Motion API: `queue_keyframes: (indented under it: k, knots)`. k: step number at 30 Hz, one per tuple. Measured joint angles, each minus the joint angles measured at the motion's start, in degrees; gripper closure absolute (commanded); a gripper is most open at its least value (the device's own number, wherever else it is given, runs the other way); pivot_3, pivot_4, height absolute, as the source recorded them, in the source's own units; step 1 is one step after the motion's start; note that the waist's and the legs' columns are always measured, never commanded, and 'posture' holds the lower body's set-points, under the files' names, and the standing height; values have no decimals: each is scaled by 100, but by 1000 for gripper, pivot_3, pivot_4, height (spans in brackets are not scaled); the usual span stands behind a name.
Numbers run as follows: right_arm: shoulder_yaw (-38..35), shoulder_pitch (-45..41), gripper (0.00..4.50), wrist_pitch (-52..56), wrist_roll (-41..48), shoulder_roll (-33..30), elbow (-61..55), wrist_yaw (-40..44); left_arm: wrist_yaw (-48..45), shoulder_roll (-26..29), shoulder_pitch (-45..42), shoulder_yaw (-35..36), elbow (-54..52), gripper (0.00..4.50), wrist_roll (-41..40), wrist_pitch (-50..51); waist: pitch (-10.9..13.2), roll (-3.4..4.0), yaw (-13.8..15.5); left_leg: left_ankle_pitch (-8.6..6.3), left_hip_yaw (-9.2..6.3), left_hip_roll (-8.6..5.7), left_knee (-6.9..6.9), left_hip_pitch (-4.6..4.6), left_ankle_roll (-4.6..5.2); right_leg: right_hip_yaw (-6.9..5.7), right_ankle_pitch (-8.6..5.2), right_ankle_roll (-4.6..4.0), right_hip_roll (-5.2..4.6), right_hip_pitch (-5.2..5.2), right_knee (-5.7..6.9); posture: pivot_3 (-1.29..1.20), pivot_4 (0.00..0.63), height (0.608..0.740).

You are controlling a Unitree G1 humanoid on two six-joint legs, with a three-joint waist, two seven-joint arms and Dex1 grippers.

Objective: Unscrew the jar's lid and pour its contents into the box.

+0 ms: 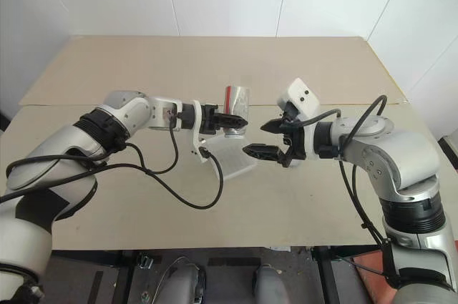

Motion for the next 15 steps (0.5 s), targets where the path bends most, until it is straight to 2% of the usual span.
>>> queue_keyframes:
  k: [3, 6, 8, 11, 13, 15]
  knots:
    - [-76, 0, 18, 0, 85, 4, -71, -23, -52, 41, 0, 0, 46, 2489, -48, 22, 0, 0, 8, 0, 0, -2, 2, -4, 0, 0, 0, 0, -2, 0, 0, 0, 150, 740]
    - [-76, 48, 18, -53, 85, 3, -108, -42, -341, 37, 71, 221, 163, 2489, -635, -154, 0, 0, 8, 0, -1, -2, 2, -5, 0, -1, 0, 0, -2, 0, 1, 0, 150, 740]
    - [-73, 194, 18, -314, 24, -7, -159, 7, -1089, 23, 411, 909, 304, 2489, -1902, -519, -1, 1, 6, 0, -1, 1, 4, -6, 0, -2, 0, 0, -3, -1, 1, 0, 150, 740]
    - [-77, 405, 18, -643, -94, -92, -196, 80, -2847, -25, 1070, 1922, 399, 2489, -4117, -573, 0, 1, -26, 1, 1, 4, 10, -8, -1, -2, 1, -1, -2, -3, 4, 0, 150, 740]
    - [-146, 511, 18, -819, -108, -170, -201, 123, -4020, -205, 1470, 2708, 282, 2489, -5563, 38, -1, 1, -30, 3, 0, 4, 14, -7, -2, -4, 2, -2, 0, 0, 4, 0, 150, 740]
    - [-193, 590, 18, -934, -108, -192, -213, 134, -5020, -378, 1751, 3476, -123, 2489, -6809, 1170, -1, 1, -45, 3, -3, 3, 19, -6, -2, -5, 1, -1, 0, 3, 4, 0, 150, 740]
